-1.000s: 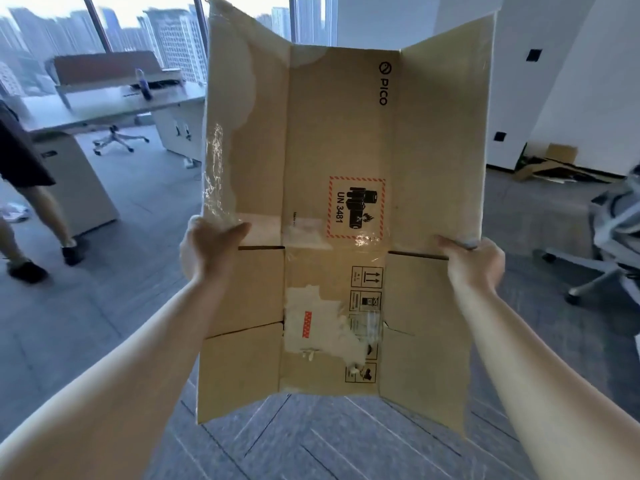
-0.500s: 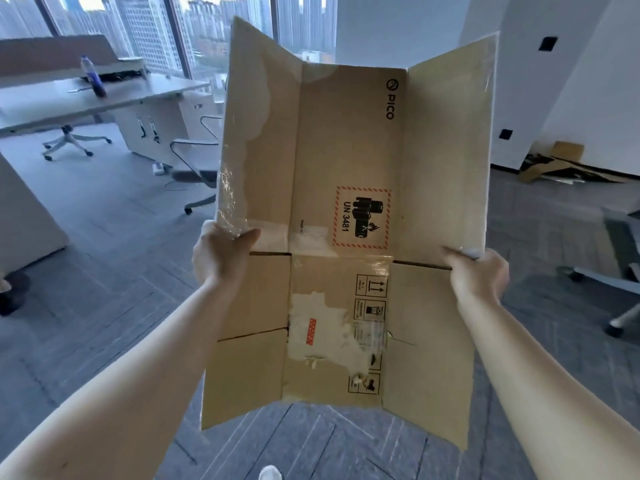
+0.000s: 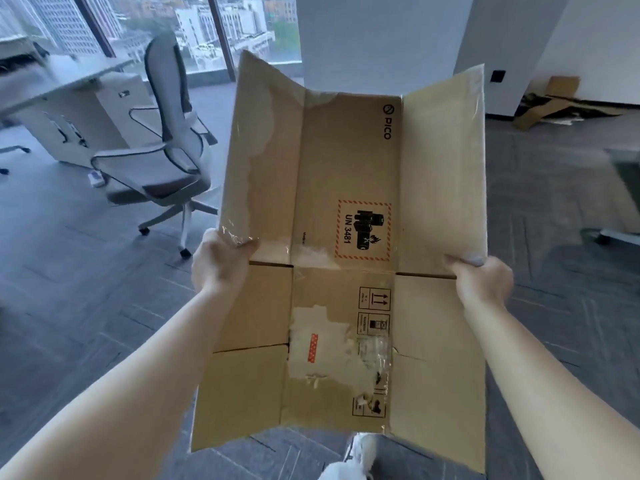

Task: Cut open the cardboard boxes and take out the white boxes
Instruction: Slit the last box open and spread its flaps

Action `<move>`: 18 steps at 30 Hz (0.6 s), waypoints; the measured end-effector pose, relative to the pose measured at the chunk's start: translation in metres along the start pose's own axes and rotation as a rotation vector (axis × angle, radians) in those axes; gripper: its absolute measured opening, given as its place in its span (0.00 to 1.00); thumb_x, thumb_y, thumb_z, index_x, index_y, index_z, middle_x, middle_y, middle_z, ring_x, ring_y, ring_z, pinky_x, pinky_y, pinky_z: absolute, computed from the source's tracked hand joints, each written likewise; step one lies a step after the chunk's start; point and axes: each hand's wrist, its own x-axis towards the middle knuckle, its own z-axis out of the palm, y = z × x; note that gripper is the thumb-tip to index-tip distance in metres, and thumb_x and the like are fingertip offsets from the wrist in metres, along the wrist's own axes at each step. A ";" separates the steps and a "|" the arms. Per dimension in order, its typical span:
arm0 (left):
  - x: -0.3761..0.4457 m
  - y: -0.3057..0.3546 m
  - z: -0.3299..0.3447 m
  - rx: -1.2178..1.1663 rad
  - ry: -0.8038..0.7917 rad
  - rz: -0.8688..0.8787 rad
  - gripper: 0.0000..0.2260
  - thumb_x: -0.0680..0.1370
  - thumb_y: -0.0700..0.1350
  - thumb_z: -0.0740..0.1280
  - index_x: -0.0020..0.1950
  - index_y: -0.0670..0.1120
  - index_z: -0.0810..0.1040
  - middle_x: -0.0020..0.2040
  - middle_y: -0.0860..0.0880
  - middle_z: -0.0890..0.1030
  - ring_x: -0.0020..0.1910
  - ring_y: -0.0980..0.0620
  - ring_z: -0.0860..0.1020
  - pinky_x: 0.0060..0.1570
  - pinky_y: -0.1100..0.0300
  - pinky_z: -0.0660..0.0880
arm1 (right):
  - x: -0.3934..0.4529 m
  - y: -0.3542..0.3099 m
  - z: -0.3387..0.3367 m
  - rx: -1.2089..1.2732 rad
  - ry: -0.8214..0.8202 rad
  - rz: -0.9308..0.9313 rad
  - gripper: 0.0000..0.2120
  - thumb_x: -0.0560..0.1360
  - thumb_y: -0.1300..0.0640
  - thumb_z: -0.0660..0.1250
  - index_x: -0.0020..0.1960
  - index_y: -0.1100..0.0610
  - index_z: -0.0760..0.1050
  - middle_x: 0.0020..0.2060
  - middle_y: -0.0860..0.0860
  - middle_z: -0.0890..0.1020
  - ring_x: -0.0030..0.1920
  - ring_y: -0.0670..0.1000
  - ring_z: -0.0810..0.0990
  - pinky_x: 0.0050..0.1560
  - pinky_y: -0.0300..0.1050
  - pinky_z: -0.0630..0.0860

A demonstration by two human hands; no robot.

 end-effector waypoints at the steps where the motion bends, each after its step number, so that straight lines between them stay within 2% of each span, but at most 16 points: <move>1: 0.019 0.001 0.013 0.000 -0.007 -0.007 0.20 0.72 0.52 0.71 0.55 0.41 0.72 0.53 0.42 0.79 0.51 0.43 0.75 0.45 0.56 0.68 | 0.016 -0.001 0.017 -0.008 -0.009 0.011 0.10 0.70 0.55 0.71 0.47 0.58 0.75 0.45 0.55 0.78 0.50 0.58 0.77 0.45 0.45 0.68; 6: 0.106 0.003 0.069 0.048 -0.065 -0.046 0.19 0.72 0.50 0.71 0.55 0.40 0.72 0.48 0.45 0.76 0.45 0.46 0.71 0.43 0.57 0.66 | 0.076 -0.004 0.089 -0.039 0.001 0.092 0.09 0.70 0.57 0.71 0.41 0.58 0.72 0.41 0.53 0.76 0.43 0.54 0.74 0.43 0.45 0.68; 9: 0.152 0.000 0.099 0.081 -0.109 -0.080 0.19 0.73 0.51 0.71 0.55 0.41 0.71 0.45 0.48 0.73 0.44 0.47 0.70 0.43 0.56 0.66 | 0.108 -0.006 0.128 -0.050 0.007 0.140 0.14 0.69 0.57 0.72 0.33 0.54 0.67 0.36 0.50 0.75 0.41 0.54 0.74 0.42 0.45 0.68; 11: 0.186 -0.005 0.122 0.100 -0.143 -0.083 0.19 0.73 0.51 0.71 0.55 0.41 0.71 0.45 0.47 0.73 0.44 0.47 0.71 0.42 0.56 0.66 | 0.130 -0.002 0.157 -0.063 0.013 0.183 0.15 0.68 0.57 0.72 0.32 0.53 0.66 0.32 0.48 0.74 0.40 0.54 0.74 0.42 0.45 0.69; 14: 0.243 -0.016 0.163 0.121 -0.198 -0.089 0.19 0.72 0.52 0.71 0.55 0.42 0.71 0.45 0.47 0.74 0.45 0.46 0.72 0.44 0.55 0.68 | 0.161 0.011 0.204 -0.108 0.066 0.240 0.14 0.66 0.55 0.74 0.34 0.54 0.68 0.39 0.52 0.77 0.41 0.56 0.75 0.46 0.52 0.73; 18: 0.315 -0.045 0.222 0.147 -0.310 -0.084 0.16 0.73 0.51 0.71 0.50 0.44 0.69 0.43 0.49 0.74 0.43 0.47 0.72 0.42 0.56 0.67 | 0.197 0.042 0.273 -0.176 0.136 0.302 0.11 0.66 0.55 0.74 0.37 0.57 0.71 0.41 0.53 0.77 0.42 0.57 0.76 0.46 0.52 0.74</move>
